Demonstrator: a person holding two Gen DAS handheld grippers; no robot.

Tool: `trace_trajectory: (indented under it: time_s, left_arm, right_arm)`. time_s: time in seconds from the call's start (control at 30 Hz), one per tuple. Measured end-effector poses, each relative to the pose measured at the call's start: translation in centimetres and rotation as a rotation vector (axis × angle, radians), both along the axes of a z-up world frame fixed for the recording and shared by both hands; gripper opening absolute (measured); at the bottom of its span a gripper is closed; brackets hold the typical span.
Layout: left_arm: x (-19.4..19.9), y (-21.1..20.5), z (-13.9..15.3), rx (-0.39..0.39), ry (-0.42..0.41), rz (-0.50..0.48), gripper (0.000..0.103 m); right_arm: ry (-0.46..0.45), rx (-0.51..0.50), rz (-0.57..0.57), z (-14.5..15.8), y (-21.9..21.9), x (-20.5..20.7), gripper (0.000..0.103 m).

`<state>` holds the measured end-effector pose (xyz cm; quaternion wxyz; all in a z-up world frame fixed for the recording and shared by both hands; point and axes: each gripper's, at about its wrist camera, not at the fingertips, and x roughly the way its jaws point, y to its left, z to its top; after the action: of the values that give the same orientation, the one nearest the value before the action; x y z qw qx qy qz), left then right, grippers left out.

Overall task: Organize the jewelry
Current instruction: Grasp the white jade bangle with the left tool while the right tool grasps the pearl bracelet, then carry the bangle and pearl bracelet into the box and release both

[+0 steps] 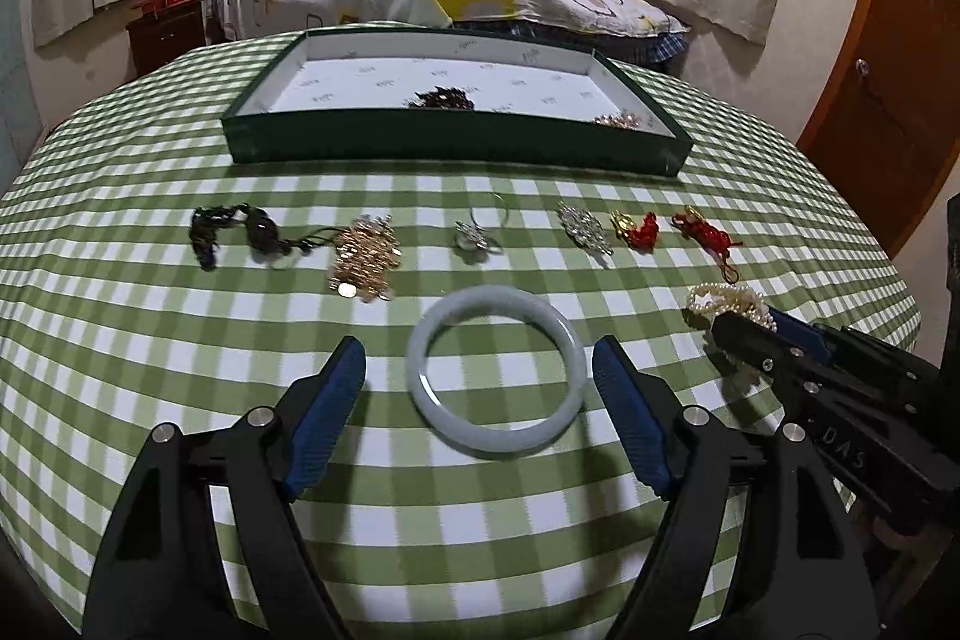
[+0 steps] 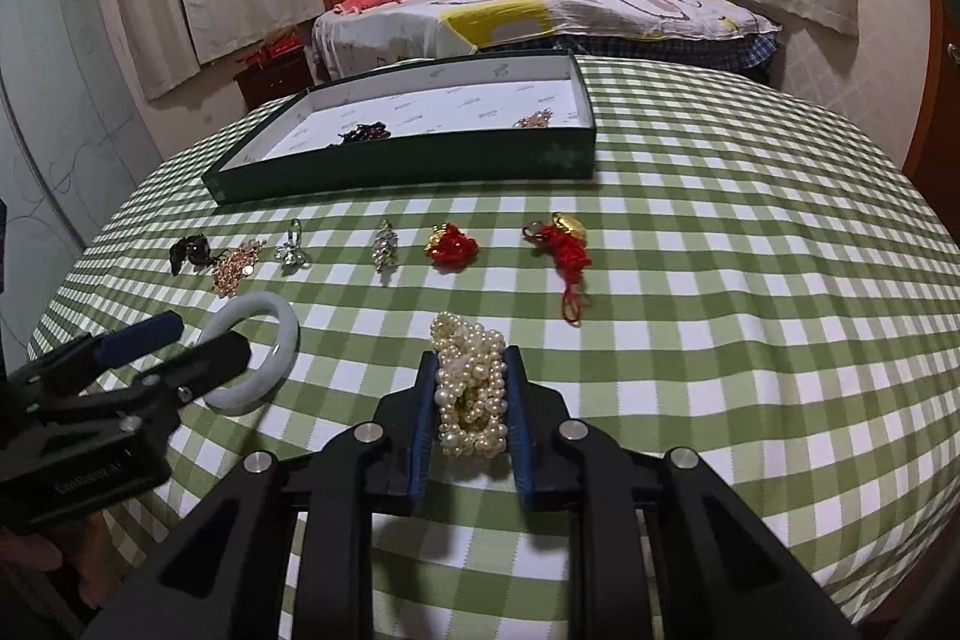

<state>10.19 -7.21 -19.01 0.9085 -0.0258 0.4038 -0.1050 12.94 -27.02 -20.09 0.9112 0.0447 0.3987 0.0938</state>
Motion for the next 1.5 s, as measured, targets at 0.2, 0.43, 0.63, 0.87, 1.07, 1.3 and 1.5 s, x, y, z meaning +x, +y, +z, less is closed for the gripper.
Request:
trace_trajectory:
  time_s: [0.2, 0.43, 0.63, 0.87, 1.07, 1.3, 1.5]
  left_arm:
    - [0.2, -0.6, -0.5, 0.014, 0.003, 0.013, 0.076]
    - [0.5, -1.2, -0.9, 0.028, 0.003, 0.008, 0.078]
    - [1.1, -1.5, -1.3, 0.048, -0.003, 0.012, 0.08]
    - [1.0, -1.9, -1.4, 0.09, -0.016, -0.004, 0.069]
    - [0.8, -1.6, -1.3, 0.071, -0.018, -0.017, 0.069]
    - [0.0, -1.0, -0.3, 0.062, -0.043, -0.019, 0.069]
    - [0.2, 0.0, 1.1, 0.047, -0.071, -0.003, 0.069]
  right_arm:
    - [-0.007, 0.004, -0.012, 0.0, -0.2, 0.0, 0.022]
    - [-0.009, 0.003, -0.022, 0.0, -0.5, 0.0, 0.022]
    - [-0.008, 0.004, -0.024, 0.0, -0.6, 0.0, 0.022]
    - [-0.007, 0.003, -0.023, -0.1, -0.6, 0.0, 0.022]
    - [-0.007, 0.001, -0.018, -0.3, -0.4, 0.1, 0.022]
    - [-0.029, 0.0, -0.012, 0.3, -0.2, -0.1, 0.022]
    - [-0.058, 0.002, -0.002, 1.5, 0.3, 0.1, 0.022]
